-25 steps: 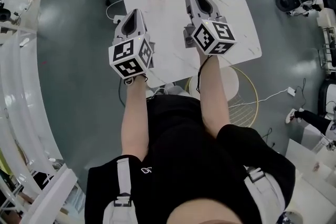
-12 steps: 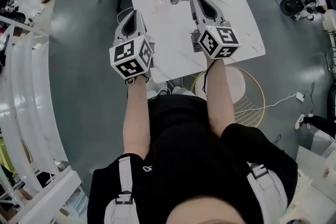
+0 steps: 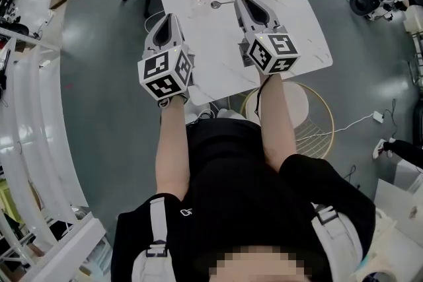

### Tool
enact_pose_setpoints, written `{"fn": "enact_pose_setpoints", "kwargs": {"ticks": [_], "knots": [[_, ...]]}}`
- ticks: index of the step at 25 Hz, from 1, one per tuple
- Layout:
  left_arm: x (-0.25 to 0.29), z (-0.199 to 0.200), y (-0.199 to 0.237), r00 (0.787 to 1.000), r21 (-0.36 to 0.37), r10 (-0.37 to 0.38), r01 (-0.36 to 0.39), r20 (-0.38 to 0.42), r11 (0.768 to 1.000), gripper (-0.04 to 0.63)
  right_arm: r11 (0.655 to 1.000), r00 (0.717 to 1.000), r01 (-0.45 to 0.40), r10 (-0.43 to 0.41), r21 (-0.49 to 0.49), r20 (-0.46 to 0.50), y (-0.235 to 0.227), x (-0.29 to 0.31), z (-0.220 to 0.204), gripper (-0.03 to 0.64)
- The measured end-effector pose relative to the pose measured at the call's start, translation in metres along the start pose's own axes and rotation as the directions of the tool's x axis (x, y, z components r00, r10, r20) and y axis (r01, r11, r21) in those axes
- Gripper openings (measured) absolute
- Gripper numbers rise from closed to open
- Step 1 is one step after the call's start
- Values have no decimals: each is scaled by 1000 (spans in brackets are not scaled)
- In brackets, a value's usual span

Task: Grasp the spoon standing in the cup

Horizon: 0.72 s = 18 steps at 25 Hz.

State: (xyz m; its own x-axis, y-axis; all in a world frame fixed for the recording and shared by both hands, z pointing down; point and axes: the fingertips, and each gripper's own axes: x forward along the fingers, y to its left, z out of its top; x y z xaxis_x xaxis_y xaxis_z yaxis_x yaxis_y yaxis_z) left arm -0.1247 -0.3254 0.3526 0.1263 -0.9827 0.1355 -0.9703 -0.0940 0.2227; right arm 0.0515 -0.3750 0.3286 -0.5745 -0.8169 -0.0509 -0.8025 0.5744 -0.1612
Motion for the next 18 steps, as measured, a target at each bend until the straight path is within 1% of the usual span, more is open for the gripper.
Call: {"fn": "enact_pose_setpoints", "kwargs": {"ticks": [18], "knots": [[5,-8,0,1000,0,4,-4,-24,1000,15,1000,1000,-15,15,-8,-25,-1,6,-8,44]]}}
